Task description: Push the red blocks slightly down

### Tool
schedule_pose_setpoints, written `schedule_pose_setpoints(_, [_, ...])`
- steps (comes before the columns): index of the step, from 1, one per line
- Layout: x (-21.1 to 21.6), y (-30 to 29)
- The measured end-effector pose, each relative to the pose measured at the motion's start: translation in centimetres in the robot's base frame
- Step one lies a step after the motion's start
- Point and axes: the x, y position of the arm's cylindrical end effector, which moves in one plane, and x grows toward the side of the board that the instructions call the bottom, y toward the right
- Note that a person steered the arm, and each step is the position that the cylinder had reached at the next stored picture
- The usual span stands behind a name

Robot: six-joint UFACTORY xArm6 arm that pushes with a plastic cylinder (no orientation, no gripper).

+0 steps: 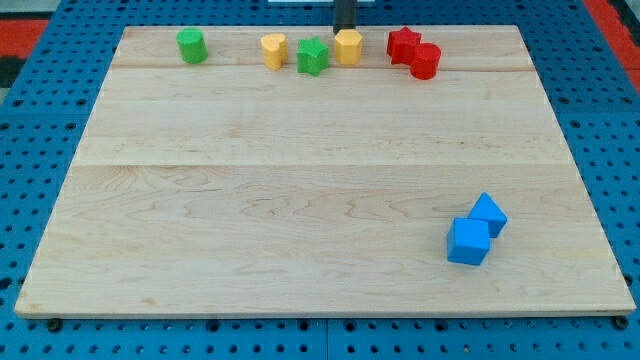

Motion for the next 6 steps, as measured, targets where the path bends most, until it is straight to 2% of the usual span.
schedule_pose_setpoints(2, [1.0,7.4])
schedule_pose_setpoints(3, [3.7,8.0])
schedule_pose_setpoints(5, [5.8,15.1])
schedule_pose_setpoints(6, [8.6,16.1])
